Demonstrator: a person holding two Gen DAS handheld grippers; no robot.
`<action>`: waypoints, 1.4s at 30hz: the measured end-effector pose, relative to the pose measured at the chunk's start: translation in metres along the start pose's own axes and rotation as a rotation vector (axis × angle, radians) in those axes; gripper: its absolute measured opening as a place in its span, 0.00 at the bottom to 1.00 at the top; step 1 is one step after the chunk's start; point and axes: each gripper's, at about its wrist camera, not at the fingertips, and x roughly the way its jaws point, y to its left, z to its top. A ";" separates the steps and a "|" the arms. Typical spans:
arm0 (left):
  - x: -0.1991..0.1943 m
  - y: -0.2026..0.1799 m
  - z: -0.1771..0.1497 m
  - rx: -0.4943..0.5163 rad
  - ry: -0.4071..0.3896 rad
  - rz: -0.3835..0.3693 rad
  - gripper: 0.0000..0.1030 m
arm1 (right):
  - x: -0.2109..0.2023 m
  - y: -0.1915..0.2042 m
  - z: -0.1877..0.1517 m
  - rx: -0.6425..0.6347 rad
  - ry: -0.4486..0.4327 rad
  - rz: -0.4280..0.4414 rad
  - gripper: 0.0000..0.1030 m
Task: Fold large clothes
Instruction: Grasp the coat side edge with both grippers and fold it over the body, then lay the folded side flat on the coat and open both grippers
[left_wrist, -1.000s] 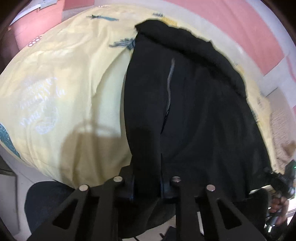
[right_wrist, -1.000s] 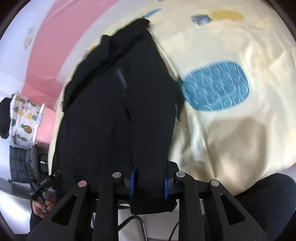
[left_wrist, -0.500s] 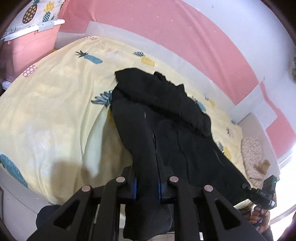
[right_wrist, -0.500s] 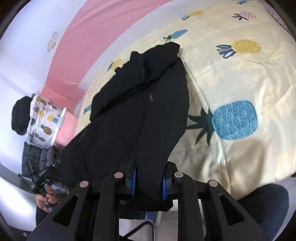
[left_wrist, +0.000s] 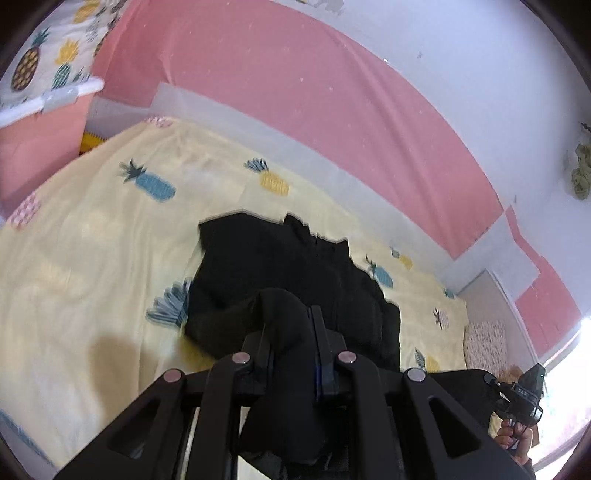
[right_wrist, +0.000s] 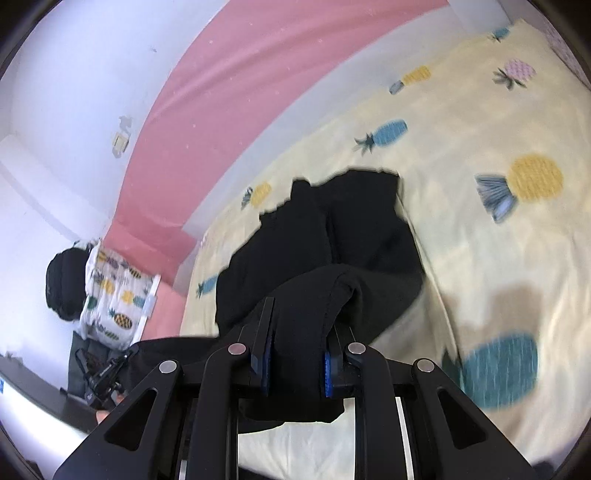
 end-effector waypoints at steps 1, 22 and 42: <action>0.009 -0.003 0.011 -0.001 -0.007 0.002 0.15 | 0.009 0.003 0.014 -0.004 -0.011 -0.004 0.20; 0.263 0.035 0.114 -0.047 0.144 0.234 0.18 | 0.235 -0.053 0.153 0.169 0.129 -0.111 0.27; 0.277 0.077 0.126 -0.063 0.172 0.176 0.80 | 0.243 -0.062 0.154 -0.007 0.037 -0.188 0.74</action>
